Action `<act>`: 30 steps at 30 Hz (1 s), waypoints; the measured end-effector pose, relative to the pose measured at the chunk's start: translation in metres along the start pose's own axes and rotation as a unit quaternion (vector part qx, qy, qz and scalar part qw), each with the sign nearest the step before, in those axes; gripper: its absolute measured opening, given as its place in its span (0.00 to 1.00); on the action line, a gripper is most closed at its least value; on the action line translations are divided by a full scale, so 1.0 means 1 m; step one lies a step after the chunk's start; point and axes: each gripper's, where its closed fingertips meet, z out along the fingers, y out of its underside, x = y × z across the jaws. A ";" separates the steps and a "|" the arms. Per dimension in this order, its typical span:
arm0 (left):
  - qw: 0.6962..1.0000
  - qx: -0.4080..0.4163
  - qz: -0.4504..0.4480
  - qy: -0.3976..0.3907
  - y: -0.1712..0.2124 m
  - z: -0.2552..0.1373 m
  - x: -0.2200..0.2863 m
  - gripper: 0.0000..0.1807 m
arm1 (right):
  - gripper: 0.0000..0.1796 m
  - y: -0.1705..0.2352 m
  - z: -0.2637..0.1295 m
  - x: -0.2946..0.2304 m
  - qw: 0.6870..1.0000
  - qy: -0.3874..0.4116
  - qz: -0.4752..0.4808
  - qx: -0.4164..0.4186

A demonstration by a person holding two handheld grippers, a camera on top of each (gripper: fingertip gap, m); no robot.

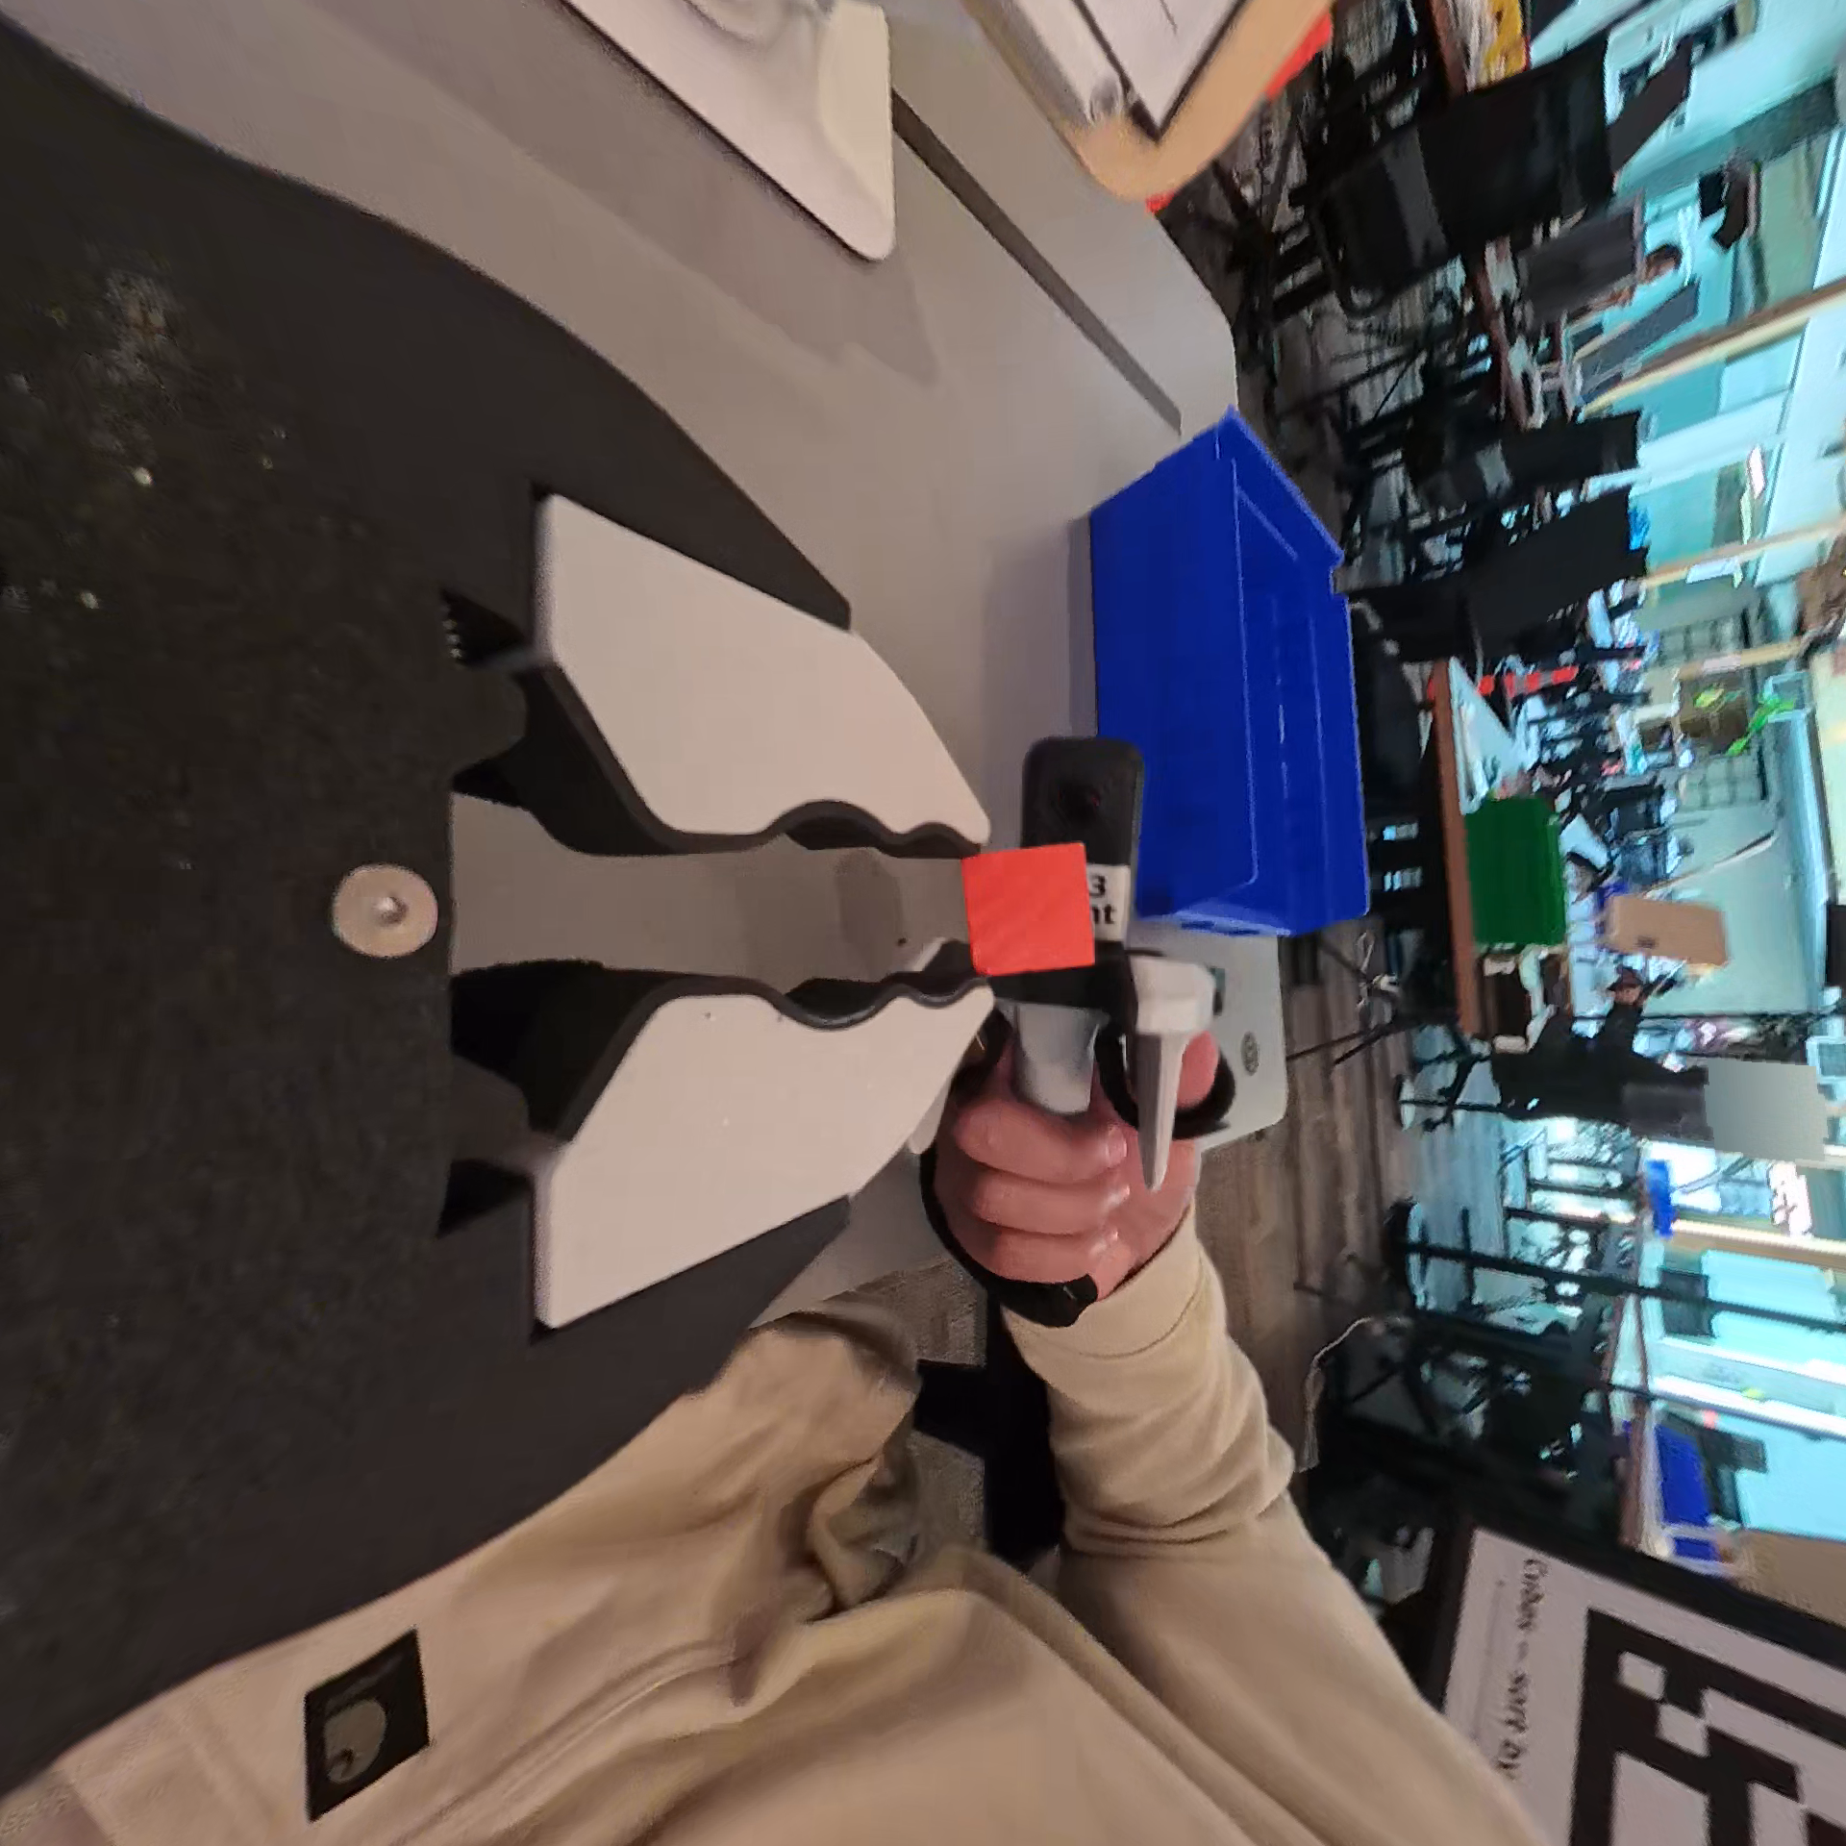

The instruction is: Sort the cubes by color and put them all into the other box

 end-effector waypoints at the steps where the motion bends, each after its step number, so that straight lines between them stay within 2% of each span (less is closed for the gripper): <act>1: 1.000 -0.007 0.008 0.010 0.003 0.009 0.004 0.12 | 0.24 -0.002 0.001 -0.001 1.000 -0.018 0.011 0.004; 5: 0.999 -0.032 0.028 0.032 0.018 0.032 0.015 0.12 | 0.24 -0.003 -0.004 0.006 0.999 -0.029 0.009 0.012; 6: 0.998 -0.042 0.032 0.032 0.023 0.036 0.017 0.12 | 0.22 -0.005 -0.007 0.003 0.999 -0.042 0.009 0.020; 8: 0.998 -0.052 0.039 0.026 0.028 0.040 0.018 0.12 | 0.13 -0.003 -0.012 0.008 0.999 -0.028 -0.010 0.016; 10: 0.998 -0.061 0.019 0.020 0.031 0.042 0.020 0.12 | 0.12 -0.001 -0.016 0.008 0.999 -0.027 -0.023 0.014; 15: 0.997 -0.053 -0.055 0.014 0.018 0.024 0.039 0.44 | 0.12 -0.005 -0.035 -0.001 0.998 -0.007 -0.060 0.031; 18: 0.989 -0.013 -0.114 -0.096 0.010 -0.004 0.032 0.46 | 0.12 -0.001 -0.054 -0.010 0.989 0.041 -0.138 0.033; 21: 0.953 0.032 -0.186 -0.238 0.032 -0.037 0.021 0.43 | 0.12 0.017 -0.075 -0.007 0.958 0.138 -0.251 0.017; 24: 0.932 0.010 -0.177 -0.315 0.068 -0.060 0.026 0.39 | 0.12 0.039 -0.099 -0.003 0.909 0.230 -0.348 0.003; 30: 0.943 0.007 -0.197 -0.267 0.082 -0.052 0.046 0.41 | 0.12 0.053 -0.138 -0.009 0.865 0.297 -0.403 0.045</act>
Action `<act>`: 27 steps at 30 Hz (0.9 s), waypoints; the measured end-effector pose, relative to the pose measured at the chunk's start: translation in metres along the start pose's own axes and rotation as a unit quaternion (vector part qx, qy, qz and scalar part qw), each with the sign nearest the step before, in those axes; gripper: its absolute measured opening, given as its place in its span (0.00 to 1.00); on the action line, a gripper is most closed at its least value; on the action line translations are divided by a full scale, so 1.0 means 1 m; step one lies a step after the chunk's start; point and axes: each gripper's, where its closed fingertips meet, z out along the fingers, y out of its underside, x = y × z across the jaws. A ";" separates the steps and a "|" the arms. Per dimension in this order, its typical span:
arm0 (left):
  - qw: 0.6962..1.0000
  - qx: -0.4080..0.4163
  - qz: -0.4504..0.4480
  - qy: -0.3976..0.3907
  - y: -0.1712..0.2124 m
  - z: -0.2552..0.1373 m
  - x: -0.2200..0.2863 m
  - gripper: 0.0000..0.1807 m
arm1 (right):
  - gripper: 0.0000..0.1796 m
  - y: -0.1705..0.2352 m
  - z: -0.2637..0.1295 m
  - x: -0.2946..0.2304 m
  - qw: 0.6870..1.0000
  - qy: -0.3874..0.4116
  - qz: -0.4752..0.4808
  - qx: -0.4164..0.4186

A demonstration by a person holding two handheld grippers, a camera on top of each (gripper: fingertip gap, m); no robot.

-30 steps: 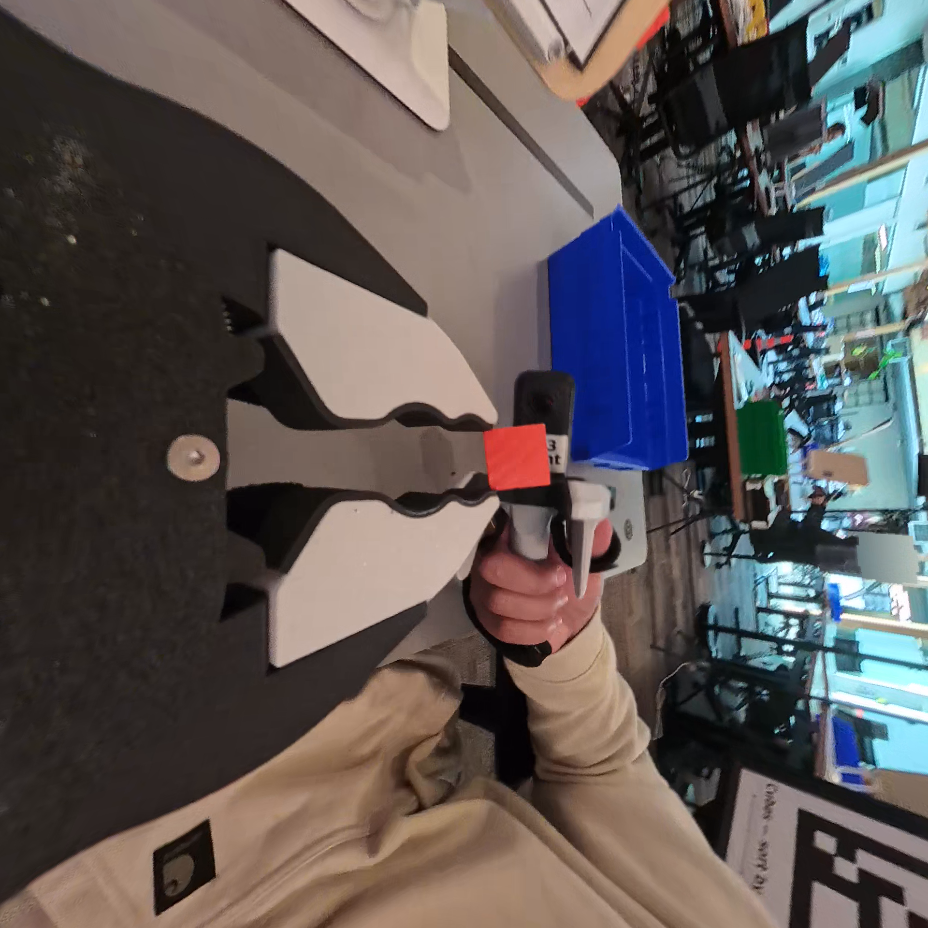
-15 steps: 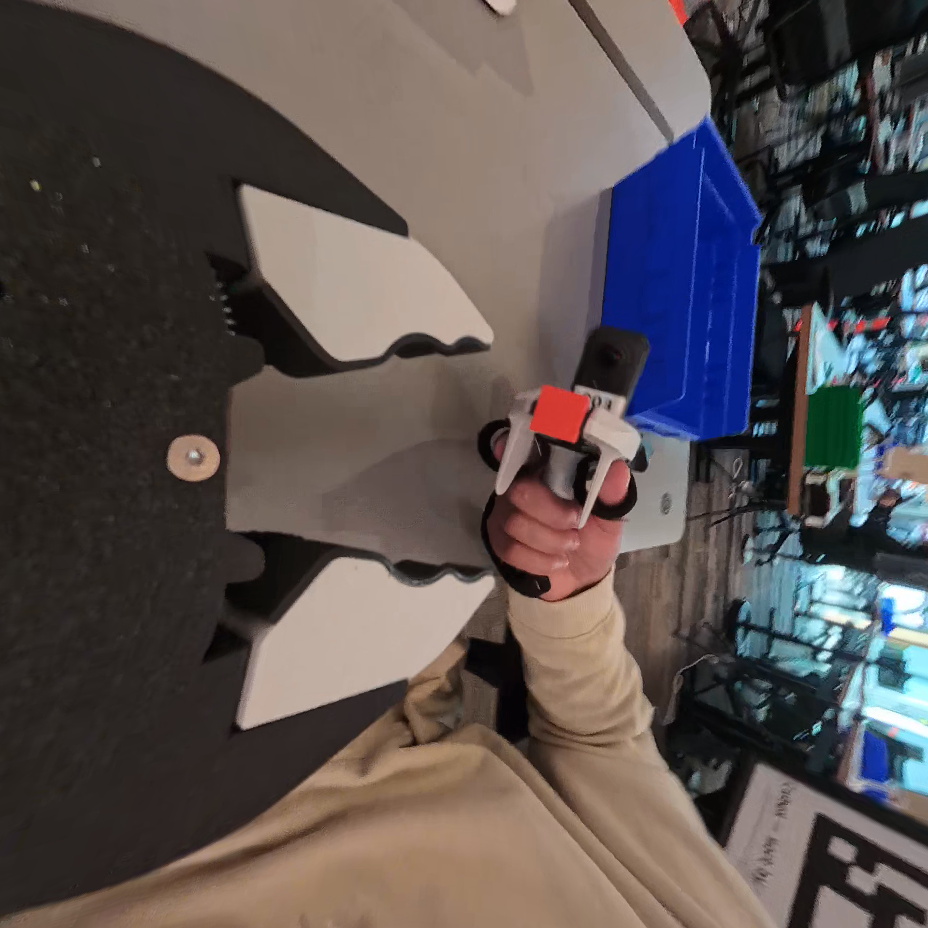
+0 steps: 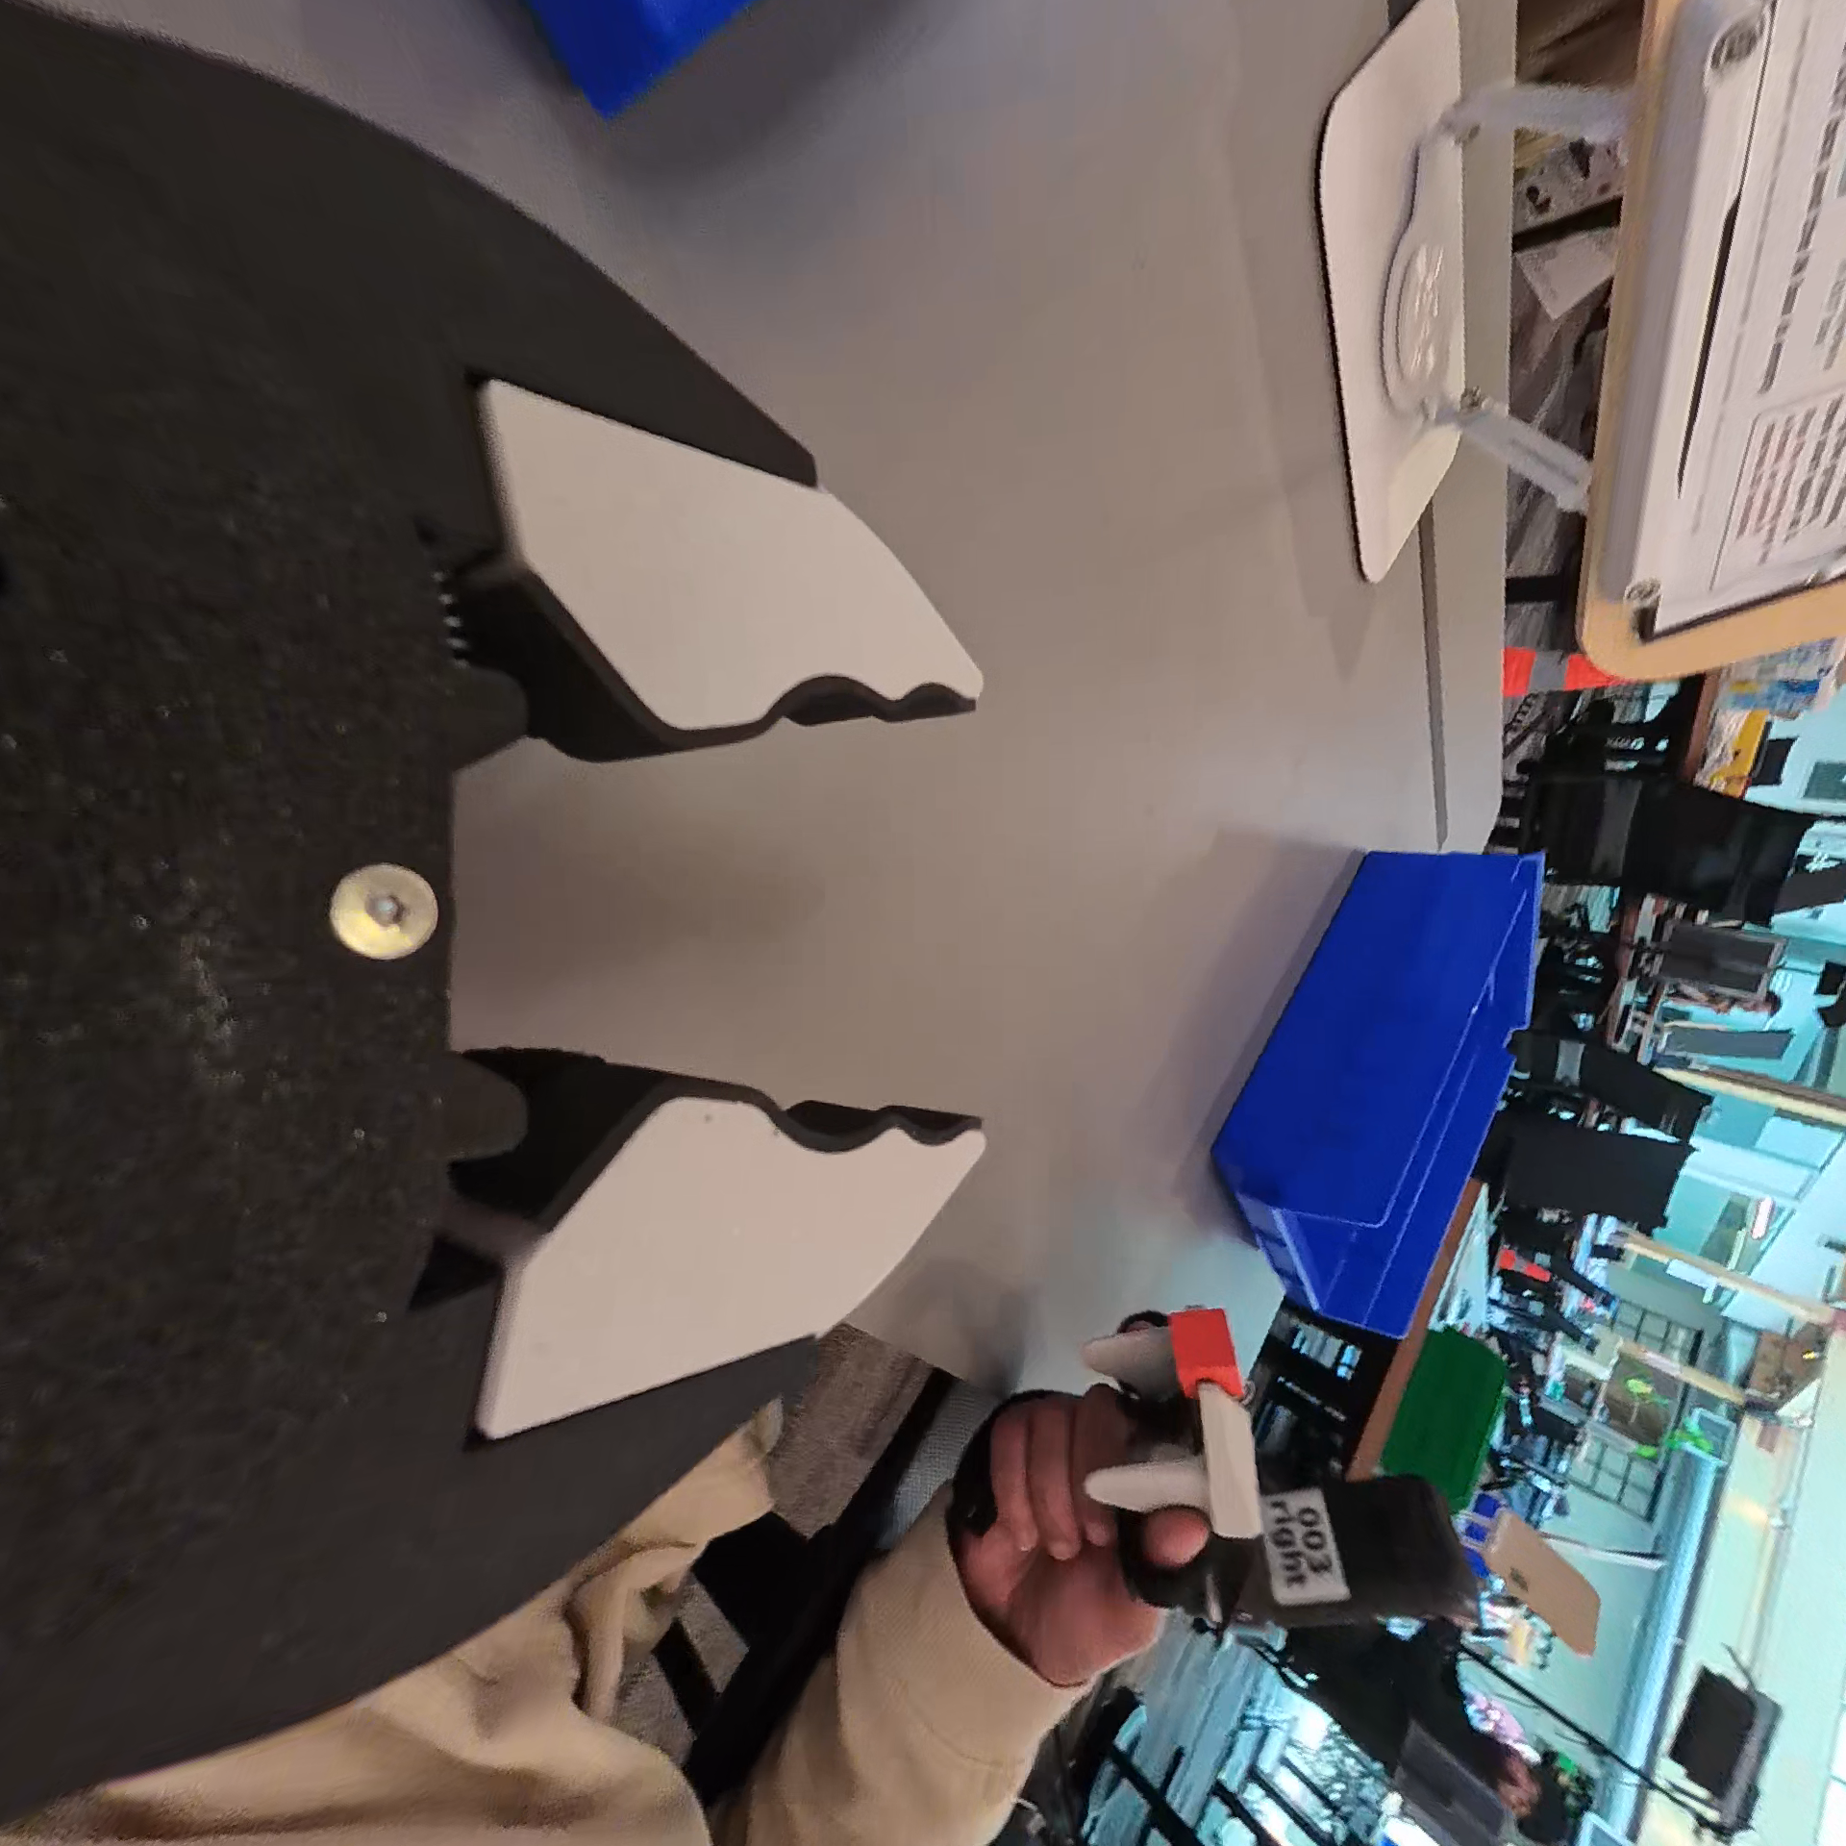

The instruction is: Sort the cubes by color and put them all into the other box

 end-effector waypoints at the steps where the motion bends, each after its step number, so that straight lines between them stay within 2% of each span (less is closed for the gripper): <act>1: 1.000 -0.007 0.008 0.004 0.002 0.003 0.003 0.41 | 0.12 -0.002 -0.004 0.003 1.000 0.013 -0.009 0.003; 5: 0.998 -0.047 0.042 0.014 0.018 0.015 0.017 0.41 | 0.12 -0.029 -0.028 0.014 0.993 0.078 -0.081 0.024; 7: 0.995 -0.069 0.077 0.006 0.025 0.018 0.021 0.41 | 0.12 -0.070 -0.059 0.029 0.975 0.162 -0.147 0.049; 9: 0.991 -0.076 0.109 -0.008 0.025 0.019 0.021 0.42 | 0.12 -0.126 -0.109 0.058 0.928 0.296 -0.219 0.062; 10: 0.991 -0.072 0.114 -0.004 0.024 0.018 0.024 0.41 | 0.12 -0.151 -0.134 0.079 0.895 0.366 -0.250 0.039; 12: 0.992 -0.066 0.103 0.016 0.021 0.018 0.032 0.41 | 0.12 -0.183 -0.176 0.136 0.839 0.476 -0.255 -0.064; 13: 0.993 -0.064 0.094 0.024 0.021 0.018 0.034 0.41 | 0.12 -0.191 -0.186 0.164 0.831 0.494 -0.230 -0.116; 14: 0.994 -0.063 0.088 0.030 0.020 0.018 0.035 0.41 | 0.12 -0.193 -0.193 0.190 0.826 0.501 -0.201 -0.163; 15: 0.994 -0.063 0.084 0.032 0.020 0.019 0.035 0.41 | 0.12 -0.191 -0.202 0.216 0.806 0.522 -0.179 -0.214; 16: 0.994 -0.067 0.083 0.030 0.022 0.019 0.034 0.41 | 0.12 -0.186 -0.215 0.239 0.771 0.556 -0.163 -0.265; 17: 0.993 -0.074 0.083 0.027 0.024 0.020 0.033 0.41 | 0.12 -0.177 -0.223 0.255 0.741 0.576 -0.148 -0.312; 20: 0.992 -0.090 0.090 0.026 0.031 0.021 0.033 0.42 | 0.12 -0.153 -0.223 0.278 0.700 0.588 -0.115 -0.388; 27: 0.989 -0.106 0.093 0.040 0.040 0.023 0.039 0.42 | 0.14 -0.125 -0.225 0.306 0.677 0.604 -0.045 -0.418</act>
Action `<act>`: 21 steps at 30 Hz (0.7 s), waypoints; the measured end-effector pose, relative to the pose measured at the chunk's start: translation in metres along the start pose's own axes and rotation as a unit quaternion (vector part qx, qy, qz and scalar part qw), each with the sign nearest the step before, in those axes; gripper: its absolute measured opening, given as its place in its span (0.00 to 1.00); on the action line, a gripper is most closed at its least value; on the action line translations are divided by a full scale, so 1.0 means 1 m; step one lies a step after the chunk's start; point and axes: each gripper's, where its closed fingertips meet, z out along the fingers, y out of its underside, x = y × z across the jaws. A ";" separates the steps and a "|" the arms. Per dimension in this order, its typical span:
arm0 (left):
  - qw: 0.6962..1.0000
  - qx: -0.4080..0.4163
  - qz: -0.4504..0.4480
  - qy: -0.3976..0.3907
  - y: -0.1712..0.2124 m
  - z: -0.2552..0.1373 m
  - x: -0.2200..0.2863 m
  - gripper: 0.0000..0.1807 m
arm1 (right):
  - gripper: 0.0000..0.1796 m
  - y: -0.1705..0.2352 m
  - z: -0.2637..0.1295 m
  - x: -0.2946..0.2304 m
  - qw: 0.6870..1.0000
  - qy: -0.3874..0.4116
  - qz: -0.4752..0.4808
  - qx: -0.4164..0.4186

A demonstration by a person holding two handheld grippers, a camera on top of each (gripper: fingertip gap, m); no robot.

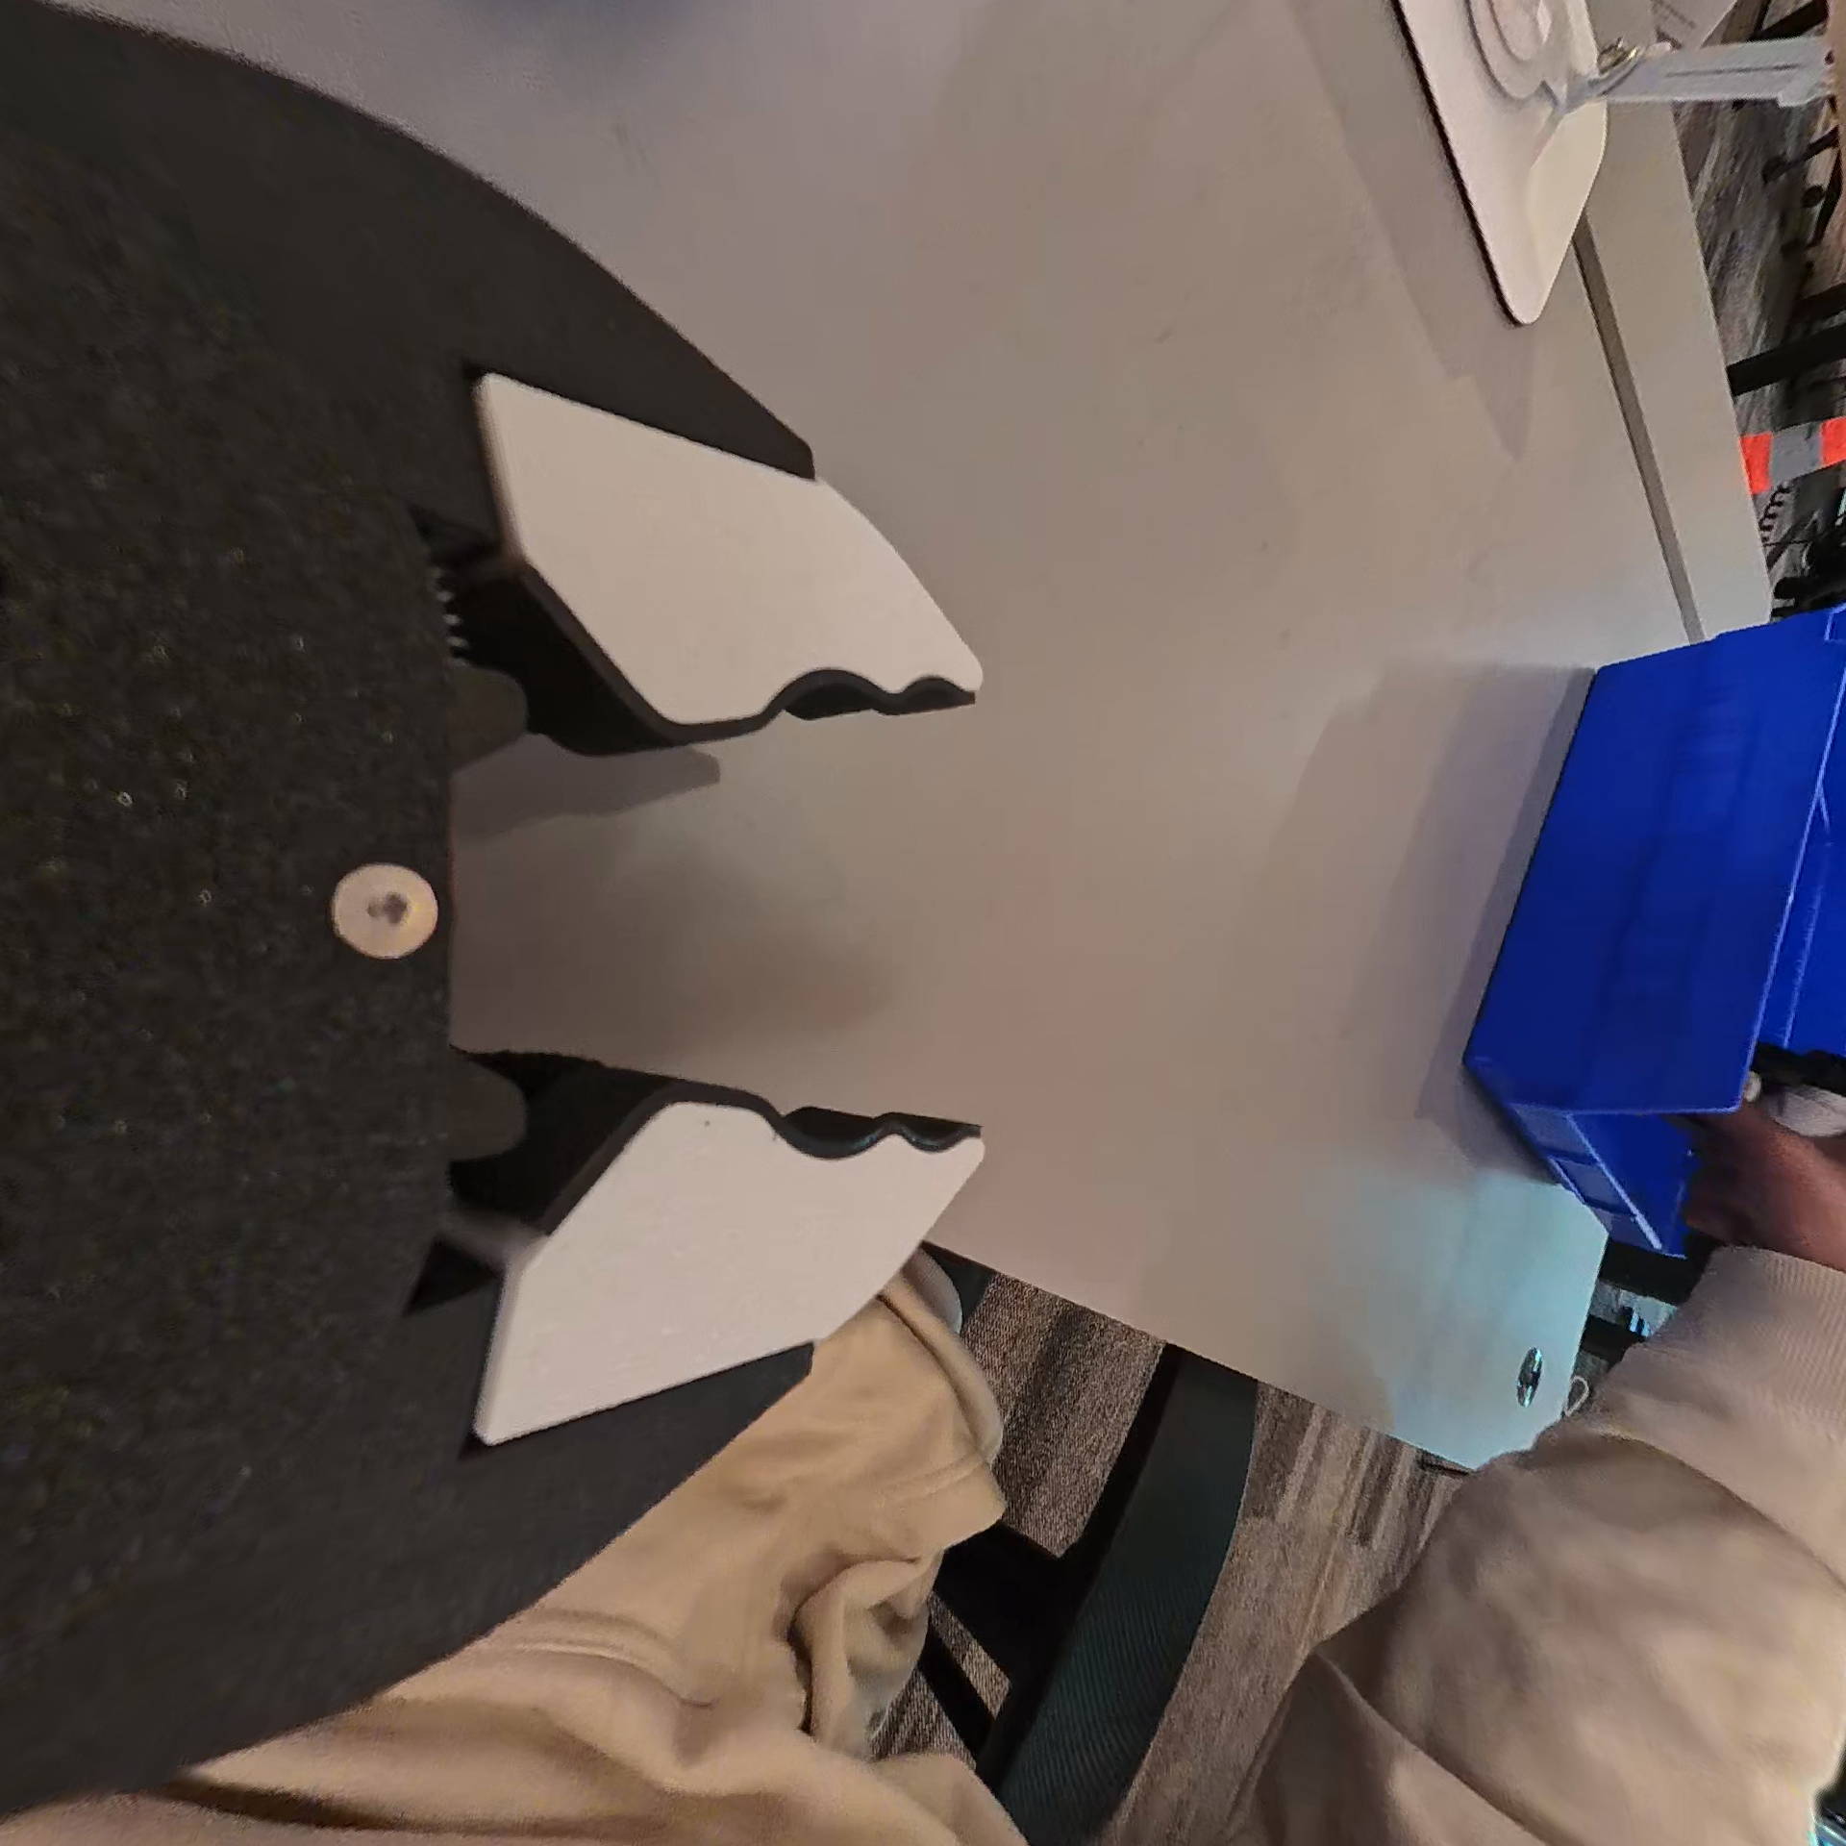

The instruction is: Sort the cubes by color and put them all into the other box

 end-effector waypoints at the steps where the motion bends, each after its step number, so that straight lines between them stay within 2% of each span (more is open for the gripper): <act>1: 1.000 0.000 0.000 0.001 0.000 0.000 0.001 0.42 | 0.14 0.000 0.000 0.002 1.000 0.004 -0.003 0.001; 3: 1.000 0.002 0.002 0.002 -0.001 0.000 0.002 0.42 | 0.21 -0.003 -0.017 0.011 0.999 0.026 0.002 0.027; 4: 1.000 0.003 0.004 0.000 -0.002 -0.001 0.002 0.42 | 0.21 -0.010 -0.036 0.011 0.997 0.033 0.006 0.068; 7: 1.000 0.015 0.008 -0.011 -0.008 -0.003 0.000 0.42 | 0.21 -0.032 -0.126 -0.028 0.964 0.003 0.006 0.267; 8: 1.000 0.021 0.008 -0.015 -0.010 -0.004 -0.001 0.41 | 0.21 -0.035 -0.158 -0.060 0.940 -0.036 -0.001 0.340; 10: 0.999 0.032 0.006 -0.030 -0.014 -0.007 -0.006 0.40 | 0.21 -0.027 -0.211 -0.152 0.873 -0.171 -0.031 0.455; 12: 0.997 0.031 0.000 -0.070 -0.013 -0.008 -0.019 0.40 | 0.22 -0.004 -0.240 -0.244 0.796 -0.328 -0.039 0.507; 14: 0.995 0.019 -0.003 -0.102 -0.007 -0.009 -0.031 0.40 | 0.23 0.017 -0.240 -0.308 0.751 -0.416 -0.021 0.512; 15: 0.994 0.014 -0.004 -0.113 -0.005 -0.010 -0.036 0.40 | 0.24 0.023 -0.234 -0.328 0.747 -0.422 -0.021 0.514; 17: 0.993 0.009 -0.003 -0.122 -0.003 -0.013 -0.039 0.40 | 0.25 0.031 -0.223 -0.354 0.753 -0.409 -0.042 0.514; 21: 0.992 0.016 -0.012 -0.124 -0.006 -0.016 -0.042 0.39 | 0.23 0.039 -0.216 -0.372 0.763 -0.371 -0.088 0.521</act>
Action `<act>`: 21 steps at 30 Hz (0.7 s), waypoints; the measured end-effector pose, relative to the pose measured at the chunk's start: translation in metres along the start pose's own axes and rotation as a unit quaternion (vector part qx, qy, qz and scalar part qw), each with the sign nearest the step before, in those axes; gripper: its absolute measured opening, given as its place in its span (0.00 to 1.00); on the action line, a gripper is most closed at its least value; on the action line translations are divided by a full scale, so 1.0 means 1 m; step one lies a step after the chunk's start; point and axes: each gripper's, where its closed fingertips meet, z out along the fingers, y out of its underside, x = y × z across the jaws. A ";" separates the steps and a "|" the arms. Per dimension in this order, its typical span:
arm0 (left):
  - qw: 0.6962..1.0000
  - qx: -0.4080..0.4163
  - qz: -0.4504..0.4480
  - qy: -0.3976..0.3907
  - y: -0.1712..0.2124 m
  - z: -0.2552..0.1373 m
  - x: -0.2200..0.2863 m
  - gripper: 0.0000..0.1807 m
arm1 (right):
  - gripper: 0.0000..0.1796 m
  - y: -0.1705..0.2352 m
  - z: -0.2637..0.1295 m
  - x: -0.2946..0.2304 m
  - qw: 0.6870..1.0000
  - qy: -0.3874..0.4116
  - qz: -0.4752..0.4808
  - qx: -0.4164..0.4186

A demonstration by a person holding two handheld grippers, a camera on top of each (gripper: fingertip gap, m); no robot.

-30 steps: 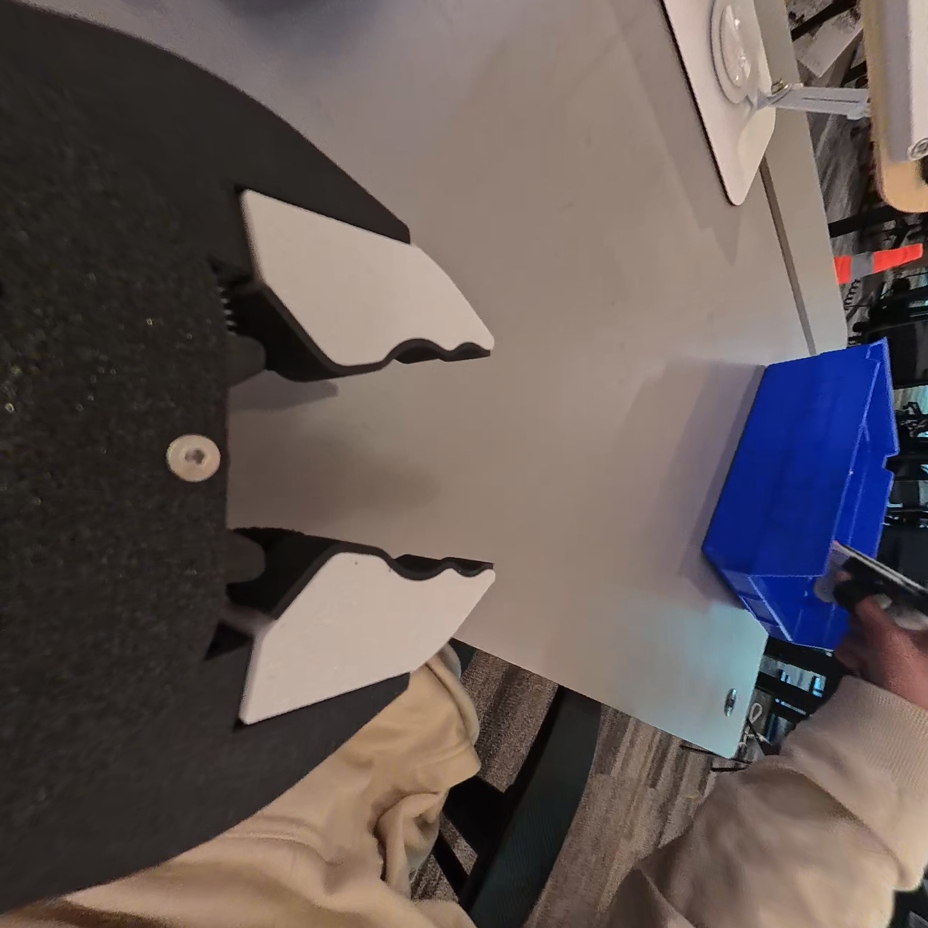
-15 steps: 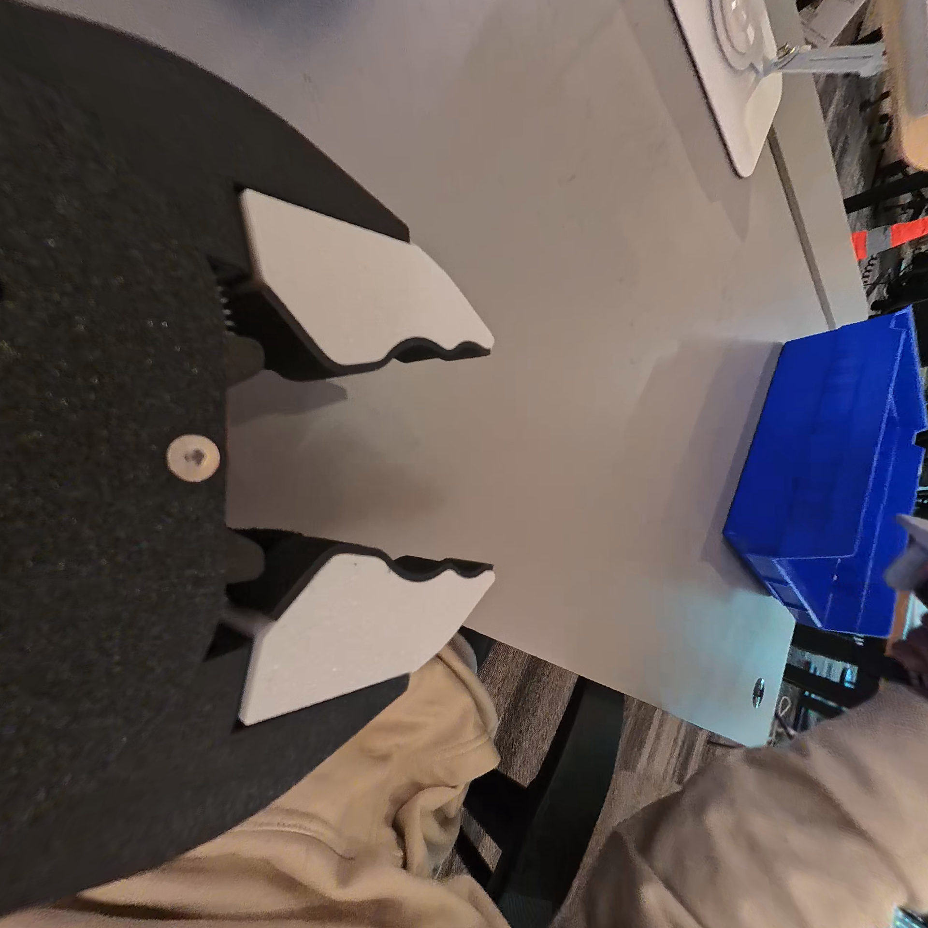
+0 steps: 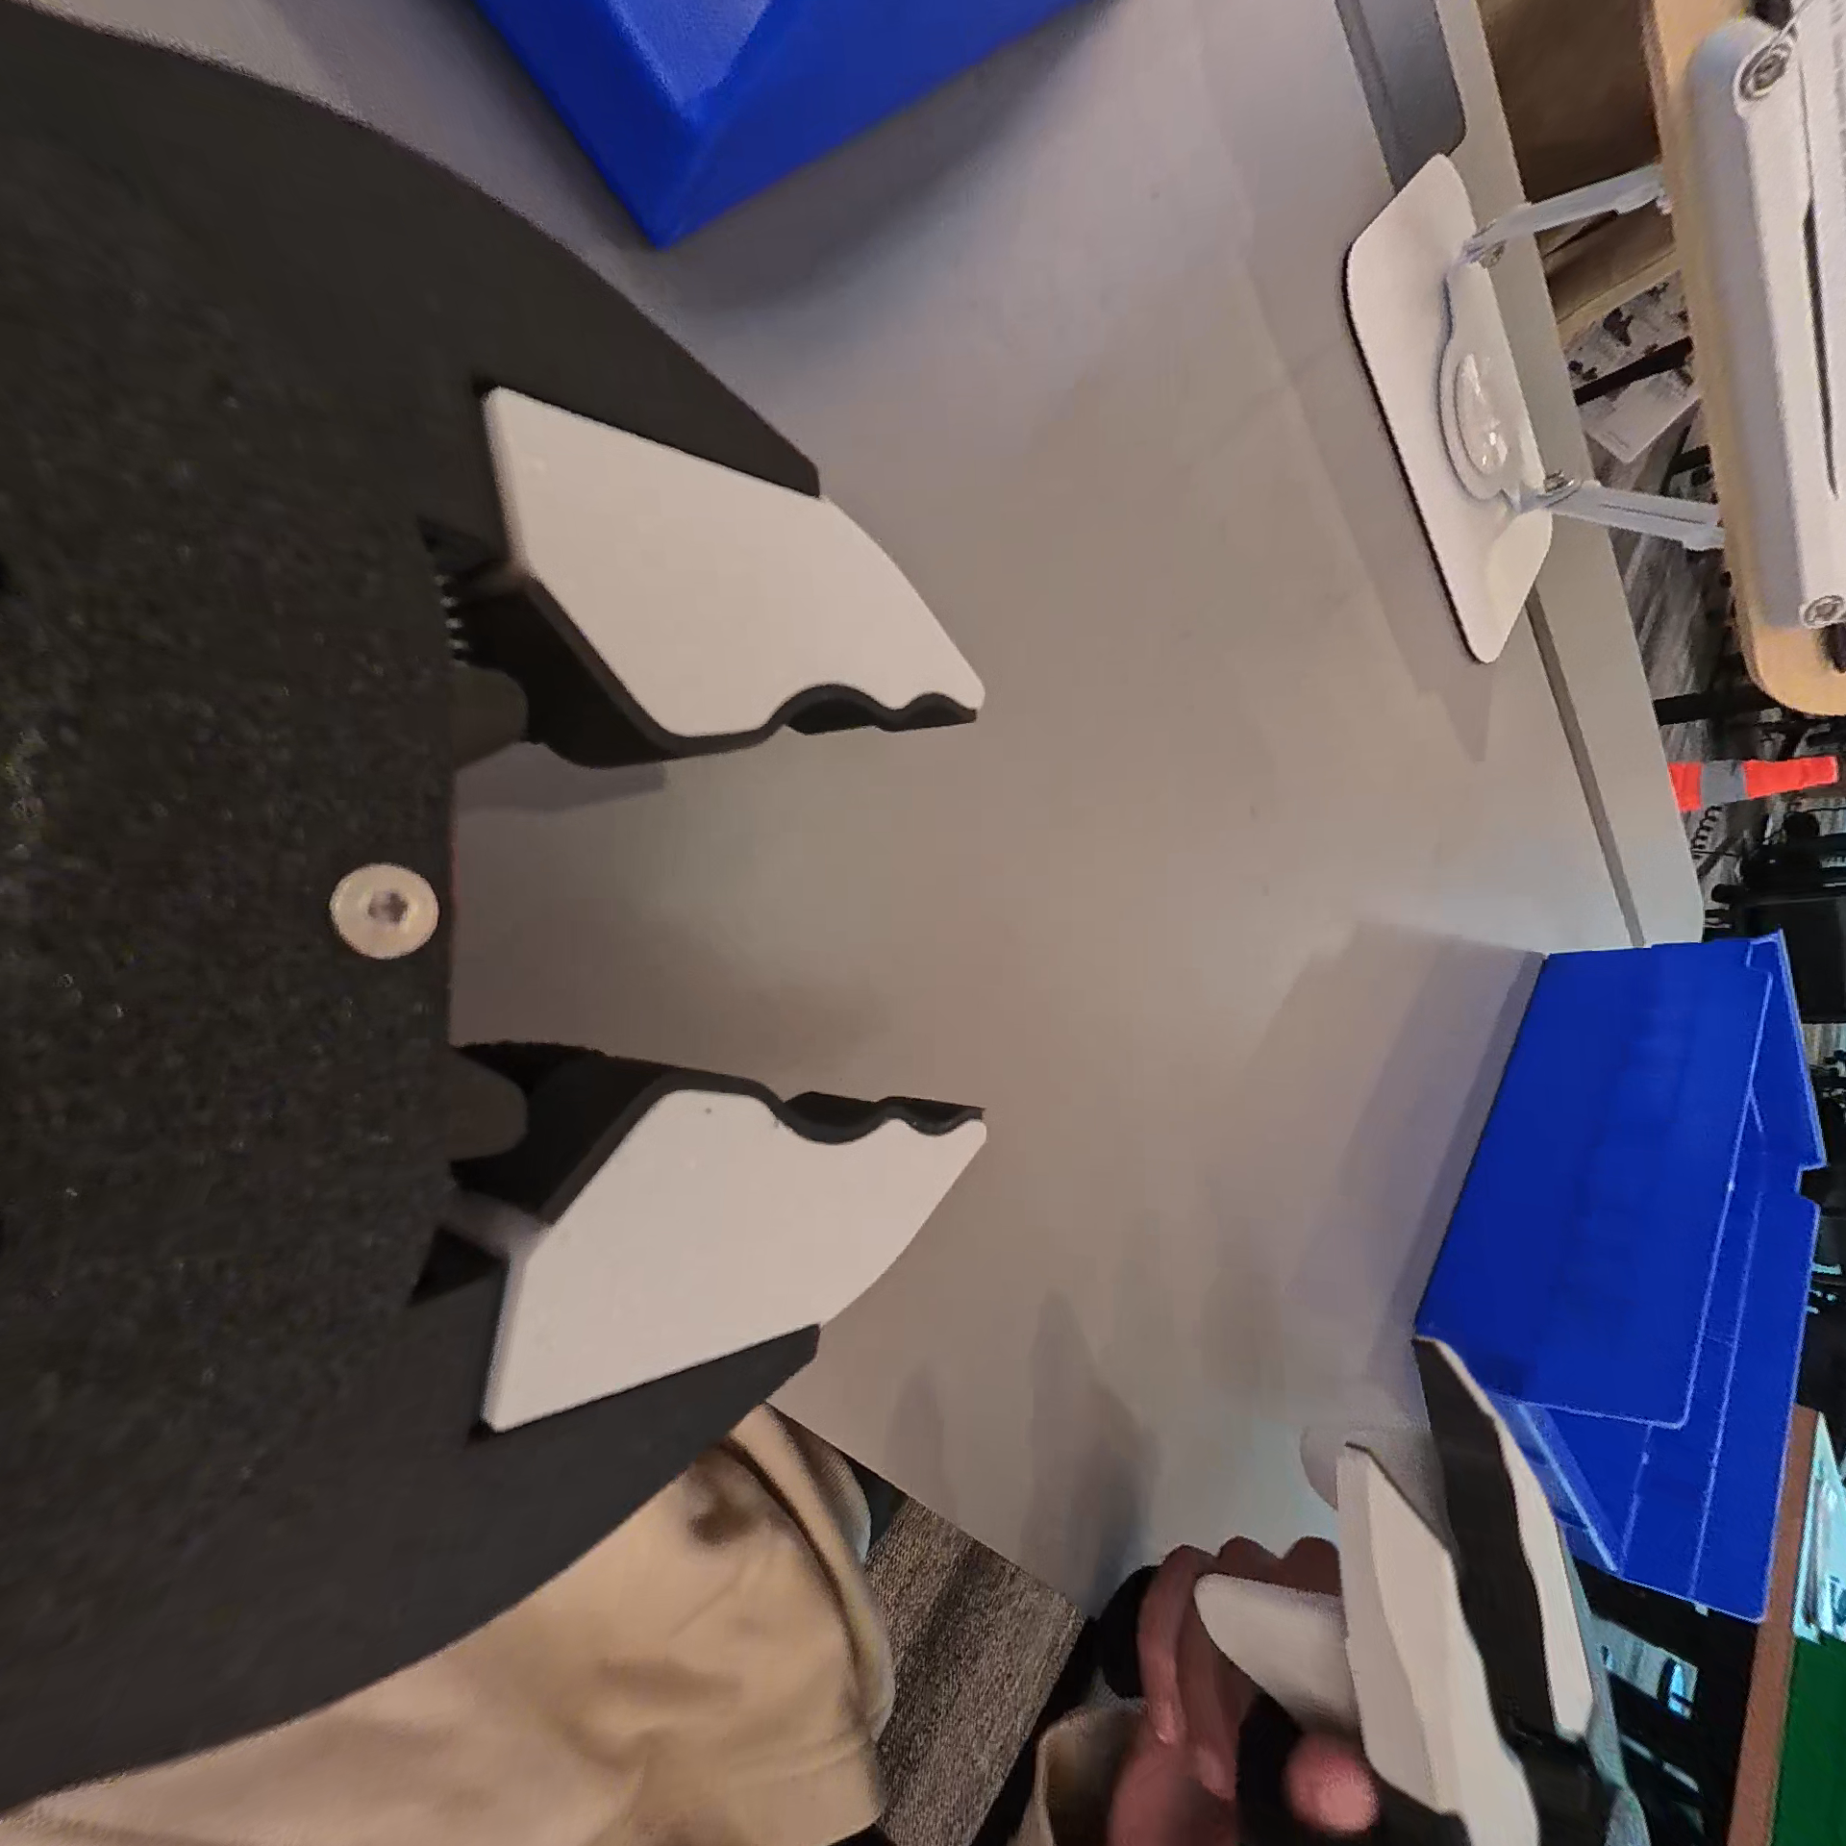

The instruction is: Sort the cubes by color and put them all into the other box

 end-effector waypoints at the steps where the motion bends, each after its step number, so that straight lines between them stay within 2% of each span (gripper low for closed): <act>1: 1.000 -0.002 -0.002 0.000 0.001 0.000 -0.001 0.40 | 0.24 0.002 -0.001 -0.001 1.000 0.000 -0.010 -0.003; 4: 1.000 -0.014 -0.010 -0.018 0.001 -0.005 -0.009 0.40 | 0.23 0.009 -0.003 0.008 0.999 0.029 -0.033 -0.017; 8: 0.998 -0.005 -0.056 -0.011 -0.015 -0.027 -0.021 0.39 | 0.22 0.007 -0.005 0.010 1.000 0.012 0.005 -0.011; 11: 0.992 -0.004 -0.101 -0.076 -0.040 -0.050 -0.076 0.37 | 0.22 0.009 -0.005 0.013 1.000 0.009 0.017 -0.017; 14: 0.979 -0.013 -0.138 -0.148 -0.067 -0.058 -0.153 0.39 | 0.21 0.006 -0.004 0.013 0.999 0.000 0.030 -0.013; 16: 0.967 -0.044 -0.142 -0.207 -0.069 -0.054 -0.209 0.41 | 0.21 0.007 -0.002 0.012 0.999 -0.010 0.041 -0.015; 18: 0.958 -0.077 -0.157 -0.229 -0.062 -0.042 -0.251 0.40 | 0.21 0.010 0.000 0.011 0.999 -0.013 0.042 -0.023; 21: 0.946 -0.206 -0.178 -0.176 -0.025 -0.028 -0.269 0.37 | 0.20 0.013 0.001 0.012 0.999 -0.007 0.034 -0.034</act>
